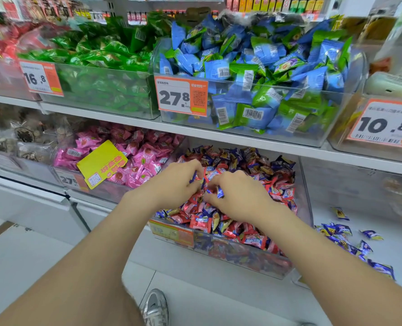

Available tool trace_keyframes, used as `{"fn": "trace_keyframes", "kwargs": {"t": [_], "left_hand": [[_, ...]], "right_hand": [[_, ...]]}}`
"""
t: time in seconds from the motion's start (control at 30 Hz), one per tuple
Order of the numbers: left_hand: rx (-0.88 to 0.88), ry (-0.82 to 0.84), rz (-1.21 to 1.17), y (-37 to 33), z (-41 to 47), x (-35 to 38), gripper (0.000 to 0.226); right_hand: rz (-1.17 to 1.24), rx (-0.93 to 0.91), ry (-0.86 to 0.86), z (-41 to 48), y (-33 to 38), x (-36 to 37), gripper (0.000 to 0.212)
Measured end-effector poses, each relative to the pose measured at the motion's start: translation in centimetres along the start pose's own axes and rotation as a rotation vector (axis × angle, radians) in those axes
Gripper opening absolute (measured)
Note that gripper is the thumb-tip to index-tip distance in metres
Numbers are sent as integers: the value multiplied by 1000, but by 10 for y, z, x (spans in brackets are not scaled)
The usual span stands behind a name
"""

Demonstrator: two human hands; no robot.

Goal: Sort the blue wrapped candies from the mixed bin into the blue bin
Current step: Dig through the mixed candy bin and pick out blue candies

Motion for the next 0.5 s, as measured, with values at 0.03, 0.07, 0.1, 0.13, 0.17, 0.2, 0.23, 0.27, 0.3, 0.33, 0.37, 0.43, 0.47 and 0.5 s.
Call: {"fn": "trace_keyframes", "kwargs": {"t": [0.03, 0.07, 0.1, 0.13, 0.17, 0.2, 0.23, 0.27, 0.3, 0.33, 0.37, 0.43, 0.47, 0.5], "left_hand": [[-6, -17, 5, 1, -2, -2, 22], [-8, -32, 21, 0, -3, -4, 24], [-16, -46, 36, 0, -4, -5, 23], [-26, -56, 43, -1, -5, -6, 21], [-36, -69, 37, -1, -6, -7, 20], [-40, -83, 30, -2, -7, -8, 18], [-45, -95, 20, -3, -8, -10, 16], [-44, -105, 17, -5, -10, -11, 15], [-40, -115, 13, -7, -11, -11, 14], [-34, -124, 4, -10, -11, -11, 14], [-29, -134, -17, -14, -11, -11, 15], [-8, -147, -97, -26, -11, -10, 16], [3, -143, -170, -34, -10, -7, 17], [10, -120, -254, -41, -9, -3, 19]], "right_hand": [[-26, 3, 9, 3, 3, 5, 34], [-30, 8, 16, 6, 5, 8, 28], [-10, 25, 20, 10, 6, 9, 22], [42, 47, 12, 13, 5, 8, 16], [121, 77, -3, 15, 2, 5, 11], [207, 107, -31, 17, -3, -1, 12], [287, 139, -67, 16, -8, -9, 14], [361, 172, -102, 13, -15, -18, 15], [426, 198, -138, 9, -23, -26, 15], [471, 219, -170, 2, -30, -34, 16], [500, 228, -193, -6, -36, -42, 18], [548, 235, -176, -24, -46, -53, 24], [577, 230, -142, -35, -51, -56, 28], [606, 221, -105, -47, -58, -59, 31]]}}
Point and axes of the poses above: each hand's wrist, its own z-axis towards the middle knuckle, its own x-axis out of the palm, y = z × x, the point moved 7 cm from there along z, towards the middle knuckle, and after that the axes turned 8 degrees about -z, right-handed, at the moved point
